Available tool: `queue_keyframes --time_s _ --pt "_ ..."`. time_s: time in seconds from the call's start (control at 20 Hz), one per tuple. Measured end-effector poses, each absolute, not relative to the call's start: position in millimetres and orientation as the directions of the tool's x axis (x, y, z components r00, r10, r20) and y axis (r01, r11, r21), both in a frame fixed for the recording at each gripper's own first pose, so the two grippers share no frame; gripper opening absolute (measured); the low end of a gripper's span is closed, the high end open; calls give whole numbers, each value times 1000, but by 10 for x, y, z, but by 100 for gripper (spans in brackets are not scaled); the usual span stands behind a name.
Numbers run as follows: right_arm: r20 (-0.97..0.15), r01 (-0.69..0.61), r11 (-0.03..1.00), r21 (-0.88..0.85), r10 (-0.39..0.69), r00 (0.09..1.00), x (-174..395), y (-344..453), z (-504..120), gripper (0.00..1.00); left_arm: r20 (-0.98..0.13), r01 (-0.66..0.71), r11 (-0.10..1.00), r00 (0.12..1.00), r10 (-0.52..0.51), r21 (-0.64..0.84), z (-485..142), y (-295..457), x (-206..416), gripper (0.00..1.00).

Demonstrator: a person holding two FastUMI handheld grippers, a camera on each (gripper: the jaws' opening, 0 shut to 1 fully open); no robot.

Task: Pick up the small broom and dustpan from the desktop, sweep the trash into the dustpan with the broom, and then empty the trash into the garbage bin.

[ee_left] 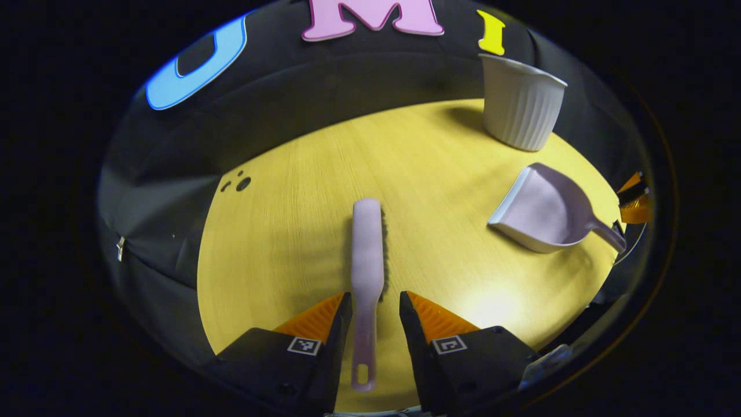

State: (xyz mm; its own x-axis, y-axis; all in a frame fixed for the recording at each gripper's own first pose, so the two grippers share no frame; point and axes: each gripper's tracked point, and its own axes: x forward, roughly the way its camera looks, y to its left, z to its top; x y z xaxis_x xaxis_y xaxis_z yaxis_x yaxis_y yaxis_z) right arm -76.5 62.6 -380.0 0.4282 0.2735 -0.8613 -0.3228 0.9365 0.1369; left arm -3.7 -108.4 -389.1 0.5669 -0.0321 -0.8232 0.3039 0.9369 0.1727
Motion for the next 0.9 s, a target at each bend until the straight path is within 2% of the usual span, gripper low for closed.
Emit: queue_keyframes --time_s 0.25,0.4,0.6,0.9 --pt "-663 -330 933 146 340 667 -491 1063 -2952 46 -647 273 952 753 -124 136 -3055 -1183 5 55" --pt "-537 -343 933 107 345 770 -393 1205 -2528 44 -531 247 965 832 -163 91 -2521 -1219 63 55" --pt "-438 -348 936 48 333 835 -285 1299 -2160 42 -422 223 974 887 -184 44 -2002 -1218 31 55" --pt "-348 -321 944 70 325 879 -202 1336 -1754 42 -375 211 975 911 -170 70 -1769 -1185 -87 55"
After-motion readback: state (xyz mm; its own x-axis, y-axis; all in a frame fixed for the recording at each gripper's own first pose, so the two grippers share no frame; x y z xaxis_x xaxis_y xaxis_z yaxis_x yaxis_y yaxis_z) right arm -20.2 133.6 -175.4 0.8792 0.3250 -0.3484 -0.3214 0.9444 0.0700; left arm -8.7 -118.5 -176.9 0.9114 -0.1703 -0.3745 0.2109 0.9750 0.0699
